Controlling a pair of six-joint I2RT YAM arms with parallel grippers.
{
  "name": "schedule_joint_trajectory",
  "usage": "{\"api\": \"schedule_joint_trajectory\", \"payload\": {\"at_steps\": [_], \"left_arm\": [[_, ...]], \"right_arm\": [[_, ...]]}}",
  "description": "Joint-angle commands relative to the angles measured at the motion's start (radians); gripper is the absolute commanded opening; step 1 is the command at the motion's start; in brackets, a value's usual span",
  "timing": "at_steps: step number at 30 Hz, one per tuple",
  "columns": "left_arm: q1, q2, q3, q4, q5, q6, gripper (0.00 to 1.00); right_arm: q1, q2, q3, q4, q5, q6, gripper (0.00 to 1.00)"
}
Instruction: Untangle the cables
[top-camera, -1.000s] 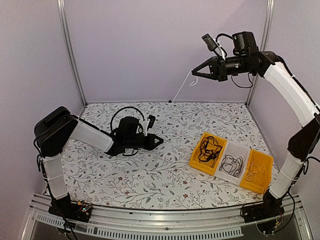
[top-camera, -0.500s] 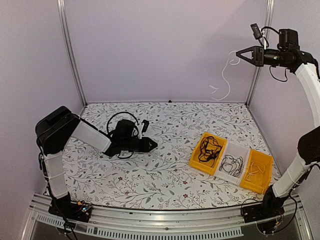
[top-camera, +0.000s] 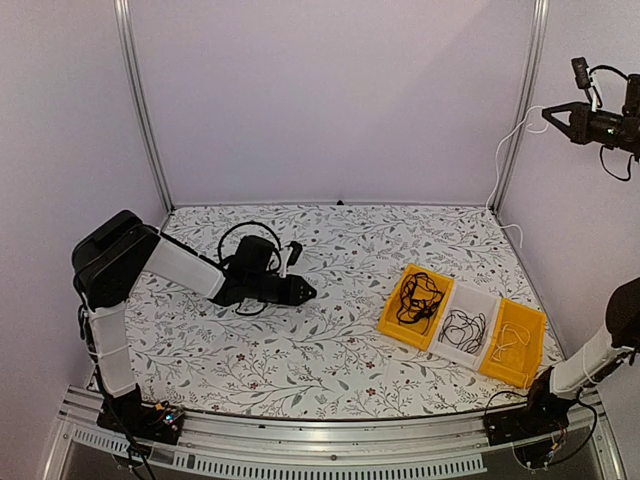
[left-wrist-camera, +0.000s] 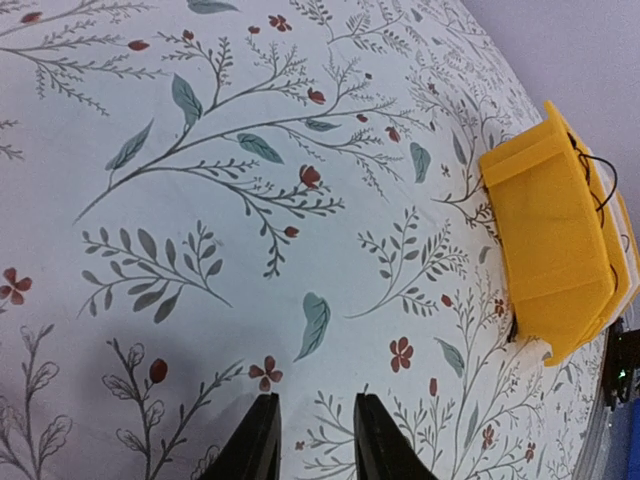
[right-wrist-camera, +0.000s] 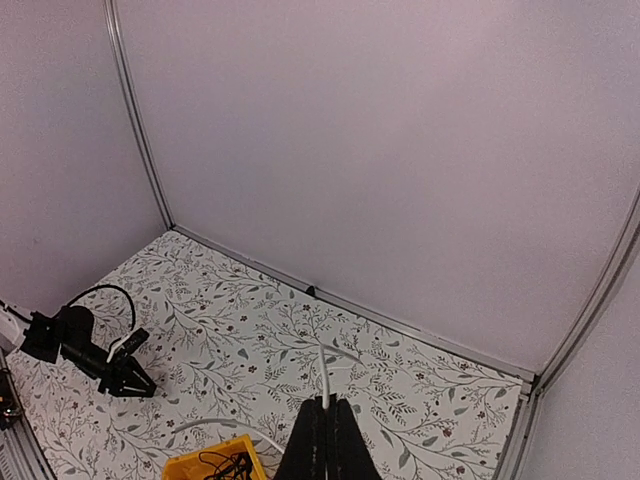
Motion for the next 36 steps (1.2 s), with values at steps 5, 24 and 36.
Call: {"api": "schedule_joint_trajectory", "payload": {"at_steps": [5,24,36], "left_arm": [[0.010,-0.026,0.044,-0.089,0.038,0.054,0.29],[0.041,0.021,0.115,-0.157,0.094,0.093,0.29],[0.070,0.038,0.107,-0.148,0.110,0.095,0.29]], "right_arm": [[-0.025,-0.140,-0.142,-0.174,0.113,-0.221,0.00],[-0.026,-0.297,-0.189,-0.498,0.506,-0.717,0.00],[-0.025,-0.433,-0.435,-0.499,0.650,-0.920,0.00]]}}
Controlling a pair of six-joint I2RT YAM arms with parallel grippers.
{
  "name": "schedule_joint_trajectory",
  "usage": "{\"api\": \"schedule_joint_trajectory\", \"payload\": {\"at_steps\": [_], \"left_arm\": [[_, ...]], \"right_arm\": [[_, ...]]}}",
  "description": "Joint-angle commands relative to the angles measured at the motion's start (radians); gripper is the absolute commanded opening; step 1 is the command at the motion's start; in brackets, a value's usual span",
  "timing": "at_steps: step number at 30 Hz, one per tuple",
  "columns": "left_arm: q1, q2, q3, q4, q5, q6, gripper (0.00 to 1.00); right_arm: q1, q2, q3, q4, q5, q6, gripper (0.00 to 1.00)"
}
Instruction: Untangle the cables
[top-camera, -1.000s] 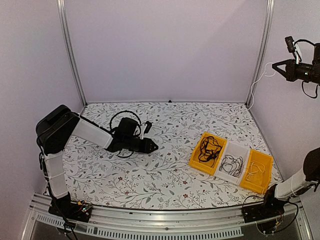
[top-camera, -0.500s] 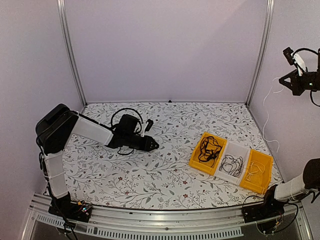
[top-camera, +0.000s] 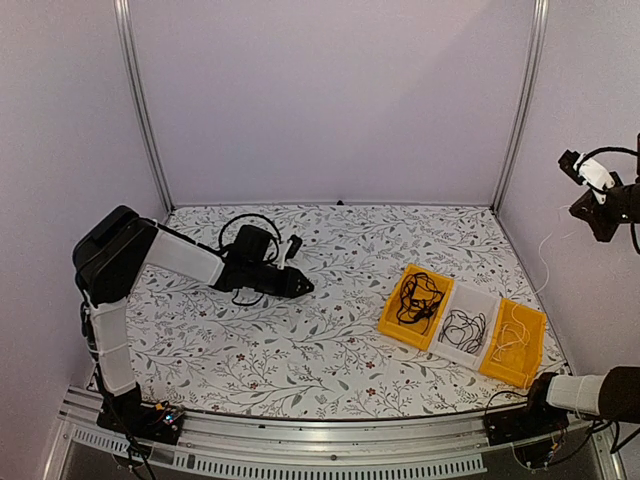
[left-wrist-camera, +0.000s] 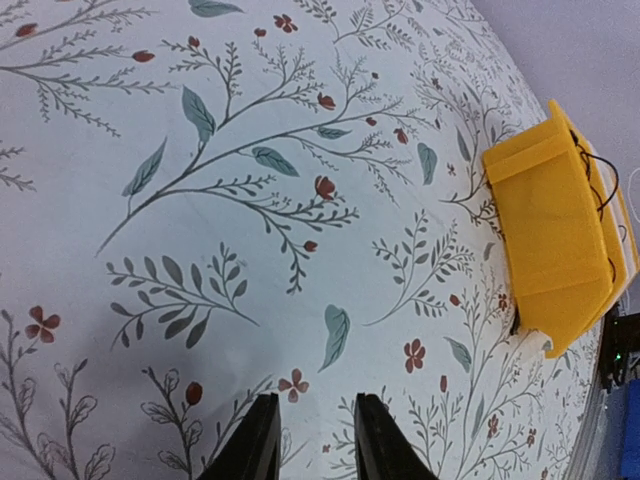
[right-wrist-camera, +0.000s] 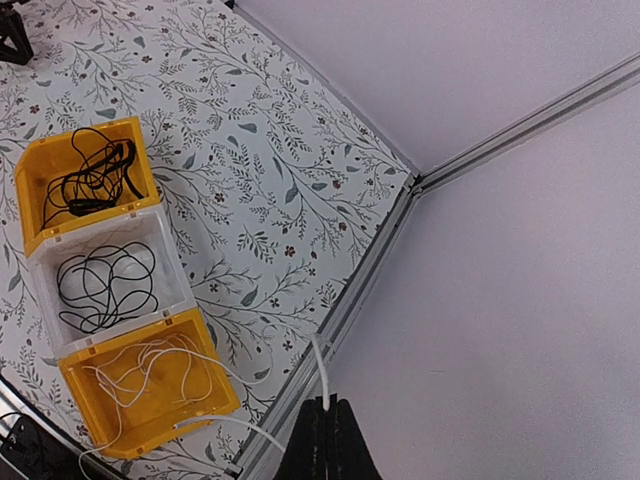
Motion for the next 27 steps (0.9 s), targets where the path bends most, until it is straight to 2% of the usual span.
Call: {"api": "schedule_joint_trajectory", "payload": {"at_steps": [1,10,15,19,22,27], "left_arm": [[0.015,0.017,0.004,0.000,0.015,0.014,0.29],[0.018,0.004,-0.021,0.017,0.003,-0.004,0.29],[0.018,-0.023,-0.046,0.020,-0.013,-0.011,0.29],[0.019,-0.053,-0.074,0.022,-0.029,-0.018,0.29],[0.019,-0.076,-0.098,0.021,-0.042,-0.020,0.29],[0.019,-0.100,-0.123,0.023,-0.056,-0.024,0.29]], "right_arm": [[-0.005,-0.038,-0.117,-0.016,0.068,-0.130,0.00],[-0.005,-0.142,-0.475,-0.015,-0.014,-0.359,0.00],[0.014,-0.093,-0.619,-0.005,-0.074,-0.367,0.00],[0.061,-0.029,-0.730,0.023,-0.012,-0.333,0.00],[0.077,0.000,-0.777,-0.015,0.027,-0.367,0.00],[0.088,-0.088,-0.765,-0.017,0.105,-0.408,0.00]]}}
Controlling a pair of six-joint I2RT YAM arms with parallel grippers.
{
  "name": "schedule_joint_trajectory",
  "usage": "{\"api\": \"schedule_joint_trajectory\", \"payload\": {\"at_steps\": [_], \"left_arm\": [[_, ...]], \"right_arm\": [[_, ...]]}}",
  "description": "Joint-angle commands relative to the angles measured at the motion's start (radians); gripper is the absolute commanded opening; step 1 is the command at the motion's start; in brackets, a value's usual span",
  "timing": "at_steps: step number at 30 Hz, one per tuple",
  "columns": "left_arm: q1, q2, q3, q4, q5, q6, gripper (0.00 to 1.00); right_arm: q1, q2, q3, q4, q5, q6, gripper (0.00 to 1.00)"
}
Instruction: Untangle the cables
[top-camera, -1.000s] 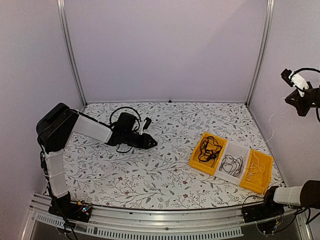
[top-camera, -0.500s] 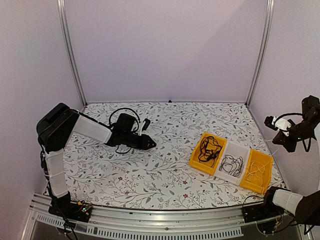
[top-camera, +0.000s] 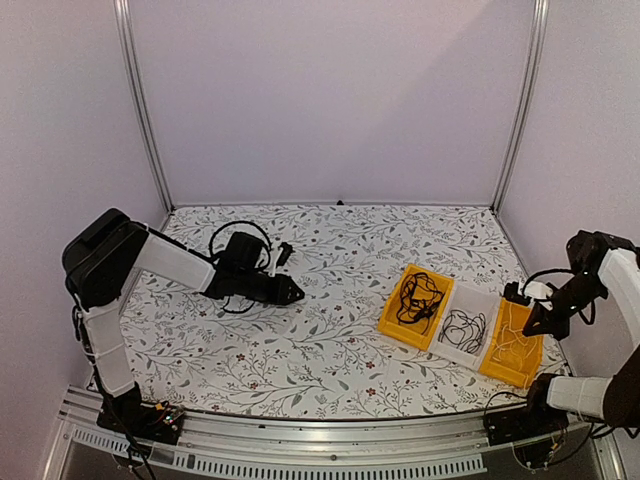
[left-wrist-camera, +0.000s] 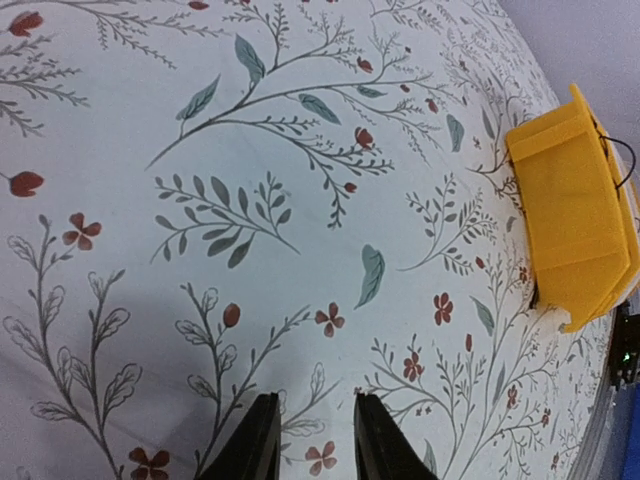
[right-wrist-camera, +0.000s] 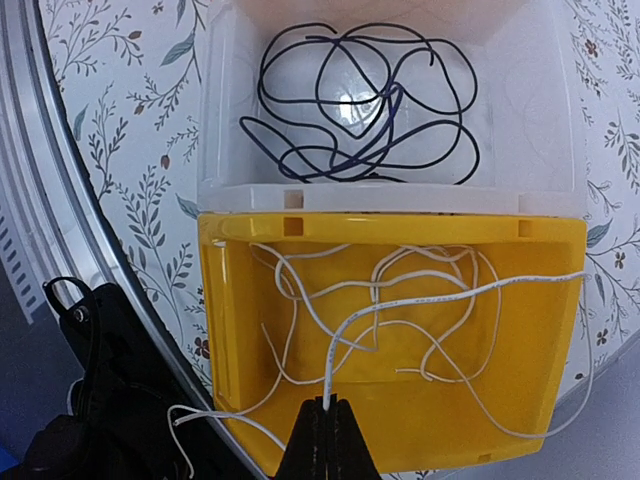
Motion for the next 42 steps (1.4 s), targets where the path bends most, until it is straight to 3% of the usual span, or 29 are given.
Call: {"api": "schedule_joint_trajectory", "payload": {"at_steps": [1,7,14,21,28,34,42], "left_arm": [[0.013,-0.047,-0.023,0.014,-0.020,-0.010,0.29],[0.011,-0.045,-0.038,0.026,-0.022,-0.024,0.29],[0.011,-0.018,-0.033,0.042,-0.011,-0.034,0.29],[0.012,-0.015,-0.037,0.055,-0.011,-0.034,0.29],[0.011,-0.021,-0.057,0.062,-0.007,-0.044,0.29],[0.013,-0.029,-0.054,0.032,-0.016,-0.025,0.30],[0.011,-0.050,-0.080,0.036,-0.034,-0.046,0.30]], "right_arm": [[0.009,-0.109,0.039,-0.017,0.064,-0.088,0.00],[0.009,-0.253,0.172,-0.018,0.053,-0.185,0.00],[0.009,-0.337,0.172,-0.019,0.161,-0.311,0.00],[0.009,-0.391,0.270,-0.019,0.066,-0.402,0.00],[0.009,-0.427,0.187,-0.022,-0.039,-0.419,0.00],[0.010,-0.391,0.004,-0.018,0.007,-0.438,0.00],[0.009,-0.173,-0.049,0.057,-0.006,-0.235,0.00]]}}
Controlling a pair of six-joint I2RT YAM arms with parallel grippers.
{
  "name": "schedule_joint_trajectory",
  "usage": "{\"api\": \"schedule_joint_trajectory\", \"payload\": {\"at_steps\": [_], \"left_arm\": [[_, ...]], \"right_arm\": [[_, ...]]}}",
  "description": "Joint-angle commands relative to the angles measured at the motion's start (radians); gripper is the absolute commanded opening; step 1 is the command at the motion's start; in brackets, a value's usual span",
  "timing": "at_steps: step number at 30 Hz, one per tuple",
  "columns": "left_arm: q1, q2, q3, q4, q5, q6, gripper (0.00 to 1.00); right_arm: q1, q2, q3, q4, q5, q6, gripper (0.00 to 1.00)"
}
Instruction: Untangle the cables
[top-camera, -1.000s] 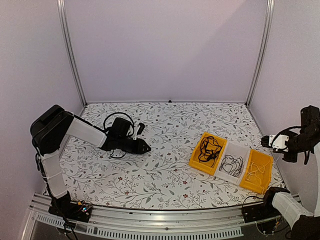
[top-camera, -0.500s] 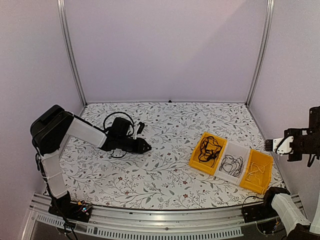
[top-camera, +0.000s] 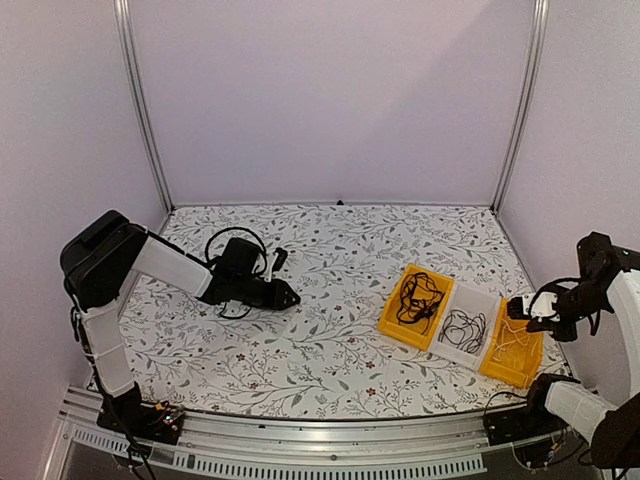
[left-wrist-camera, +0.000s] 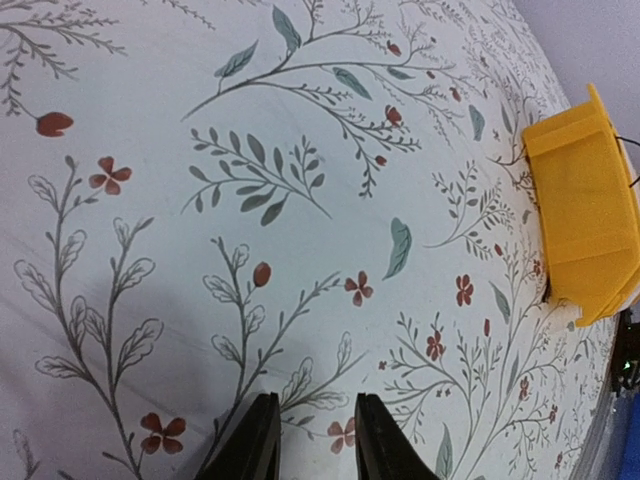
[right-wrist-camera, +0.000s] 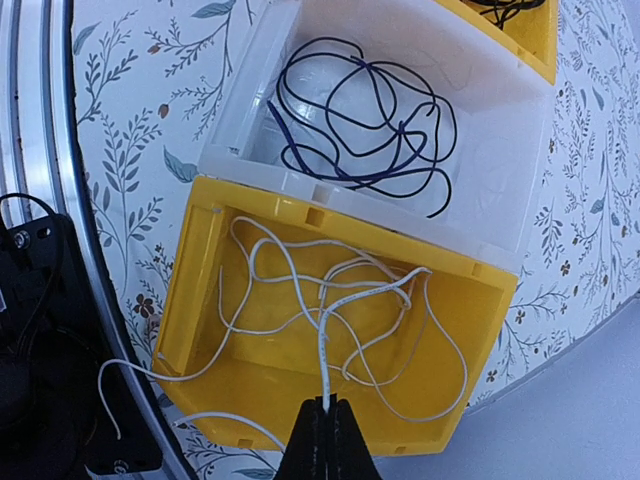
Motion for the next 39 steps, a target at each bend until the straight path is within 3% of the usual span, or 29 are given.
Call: {"api": "schedule_joint_trajectory", "payload": {"at_steps": [1,14,20,27,30,35,39], "left_arm": [[0.010,-0.028,-0.024,0.010,-0.009,-0.013,0.30],[0.008,-0.036,-0.026,0.005,-0.014,-0.020,0.30],[0.008,-0.044,-0.020,-0.001,-0.015,-0.013,0.30],[0.009,-0.076,0.016,-0.076,-0.025,0.060,0.30],[0.010,-0.089,0.038,-0.122,-0.039,0.102,0.31],[0.010,-0.125,0.069,-0.189,-0.055,0.167,0.31],[0.011,-0.158,0.109,-0.255,-0.079,0.208,0.32]], "right_arm": [[0.006,0.082,-0.050,0.091,-0.011,0.140,0.00],[0.007,0.140,-0.283,0.455,0.093,0.276,0.00],[0.013,0.240,-0.300,0.556,0.101,0.425,0.01],[0.015,0.304,-0.193,0.402,0.141,0.538,0.32],[0.015,0.241,-0.167,0.305,0.176,0.482,0.41],[0.015,0.128,-0.048,0.133,0.261,0.312,0.47],[0.015,0.158,0.135,0.164,0.205,0.313,0.61]]}}
